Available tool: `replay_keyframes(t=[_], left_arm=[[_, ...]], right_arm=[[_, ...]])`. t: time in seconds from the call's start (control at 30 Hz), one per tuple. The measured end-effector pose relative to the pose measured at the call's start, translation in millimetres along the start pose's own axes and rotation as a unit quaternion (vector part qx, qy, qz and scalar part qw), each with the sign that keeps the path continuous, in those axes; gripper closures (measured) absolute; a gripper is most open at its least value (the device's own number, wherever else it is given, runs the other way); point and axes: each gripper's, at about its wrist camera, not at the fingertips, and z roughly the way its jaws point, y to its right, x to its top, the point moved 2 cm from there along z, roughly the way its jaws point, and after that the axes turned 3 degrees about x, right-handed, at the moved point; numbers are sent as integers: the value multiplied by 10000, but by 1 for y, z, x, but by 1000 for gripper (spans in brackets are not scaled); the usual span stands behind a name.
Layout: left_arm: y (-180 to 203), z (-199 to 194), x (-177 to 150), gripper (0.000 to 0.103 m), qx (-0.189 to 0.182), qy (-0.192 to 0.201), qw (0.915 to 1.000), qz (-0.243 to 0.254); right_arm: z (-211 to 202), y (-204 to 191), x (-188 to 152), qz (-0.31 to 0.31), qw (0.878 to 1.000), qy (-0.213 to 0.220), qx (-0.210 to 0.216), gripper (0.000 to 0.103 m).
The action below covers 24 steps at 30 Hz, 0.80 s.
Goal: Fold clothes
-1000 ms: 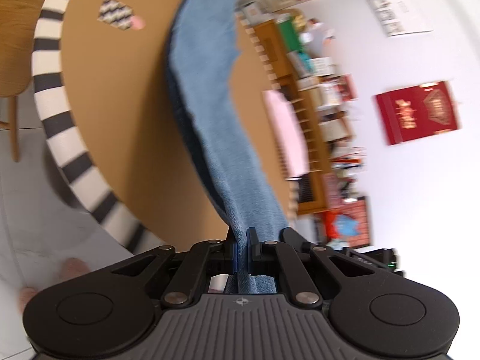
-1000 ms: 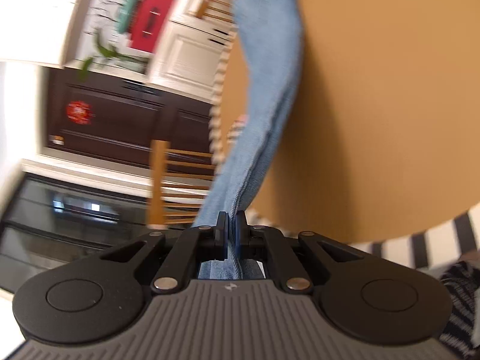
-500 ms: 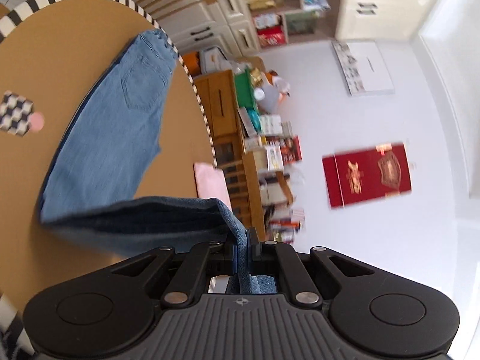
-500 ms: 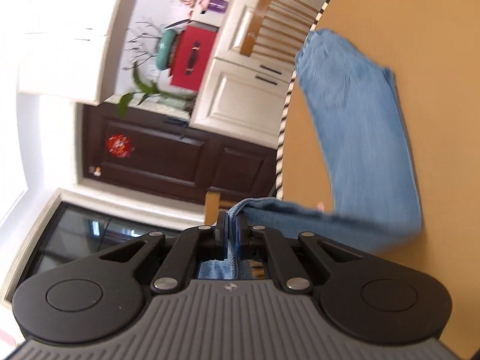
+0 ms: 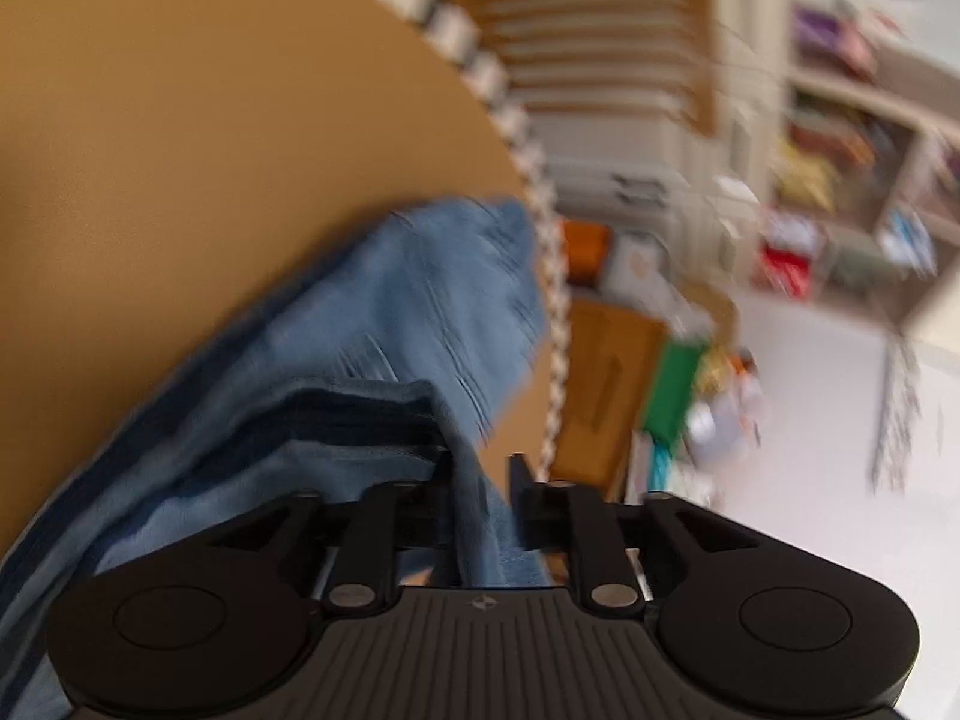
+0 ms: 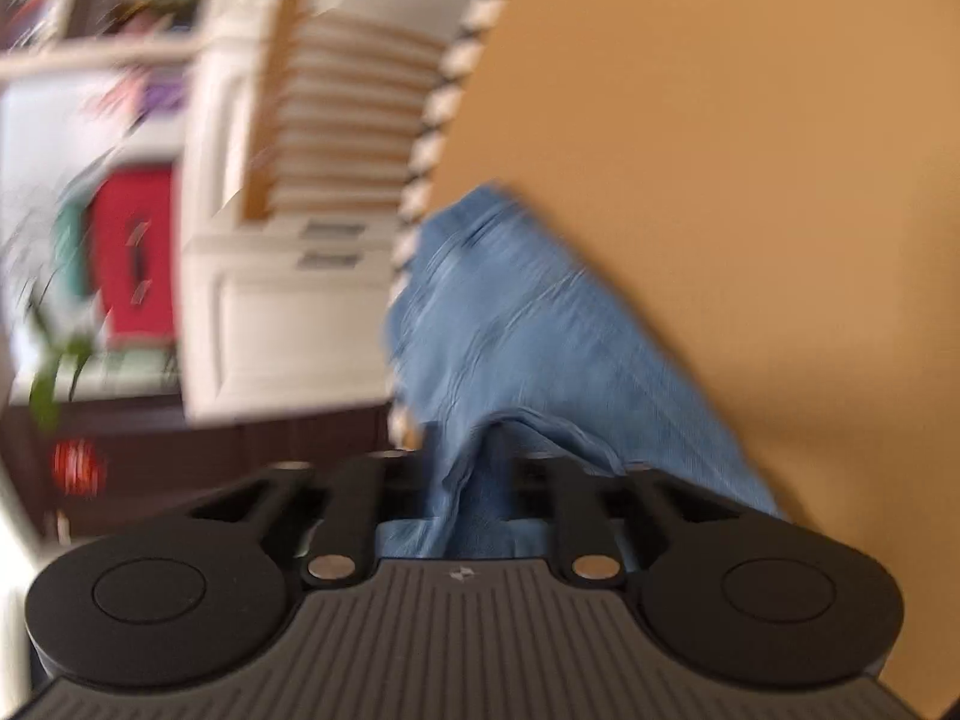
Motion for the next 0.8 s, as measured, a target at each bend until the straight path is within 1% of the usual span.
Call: replay_keyframes(t=[0.03, 0.07, 0.1, 0.13, 0.17, 0.23, 0.3, 0.33, 0.37, 0.43, 0.47, 0.5, 0.53, 0.57, 0.6, 0.63, 0.67, 0.7, 0.73, 0.77, 0.8], left_arm=[[1, 5, 10, 75, -35, 151, 9998, -101], [6, 8, 17, 74, -148, 242, 9995, -98], [13, 9, 24, 67, -300, 303, 9991, -43], [18, 10, 29, 61, -421, 332, 9986, 10], [24, 11, 34, 52, -524, 344, 9980, 61], [32, 13, 41, 52, -666, 482, 9965, 181], [40, 18, 44, 49, -669, 419, 9964, 309], [43, 21, 44, 49, -687, 384, 9964, 330], [46, 24, 44, 49, -745, 370, 9960, 321], [48, 24, 45, 49, -859, 400, 9951, 273], [47, 27, 47, 48, -901, 433, 9947, 229], [47, 30, 48, 47, -946, 466, 9943, 187], [47, 31, 50, 47, -994, 515, 9935, 186], [48, 30, 51, 47, -1045, 572, 9927, 206], [50, 28, 51, 46, -1078, 643, 9916, 308], [53, 23, 49, 46, -1092, 760, 9898, 500], [56, 17, 46, 46, -1135, 874, 9864, 811], [62, 13, 39, 47, -1181, 919, 9808, 1253], [67, 9, 30, 48, -1161, 933, 9726, 1786], [71, 8, 17, 48, -1033, 938, 9609, 2391], [75, 7, 3, 49, -861, 936, 9450, 3013]], right_arm=[[3, 2, 8, 41, 9999, 71, 115, 51], [3, 1, 15, -39, 9996, 118, 243, 51], [2, -2, 21, -182, 9990, 216, 348, 51], [-2, -7, 27, -374, 9977, 365, 435, 46], [-5, -12, 32, -601, 9955, 527, 511, 45], [-12, -23, 32, -1356, 9861, 780, 559, 45], [-12, -32, 25, -2220, 9705, 806, 479, 47], [-12, -35, 17, -2661, 9594, 827, 437, 48], [-12, -37, 9, -3098, 9458, 881, 419, 49], [-13, -39, -7, -3894, 9146, 1007, 419, 54], [-16, -38, -12, -4116, 9031, 1110, 521, 55], [-17, -37, -17, -4262, 8946, 1169, 663, 58], [-17, -37, -20, -4375, 8878, 1158, 836, 66], [-15, -39, -24, -4500, 8816, 1059, 951, 73], [-9, -42, -30, -4672, 8747, 870, 956, 84], [0, -46, -35, -4870, 8665, 673, 866, 88], [11, -50, -40, -5037, 8593, 550, 698, 88], [22, -52, -42, -5151, 8542, 494, 512, 88], [33, -53, -38, -5137, 8554, 581, 310, 88], [42, -54, -31, -5056, 8598, 702, 130, 88], [51, -55, -24, -4970, 8641, 798, -37, 88]])
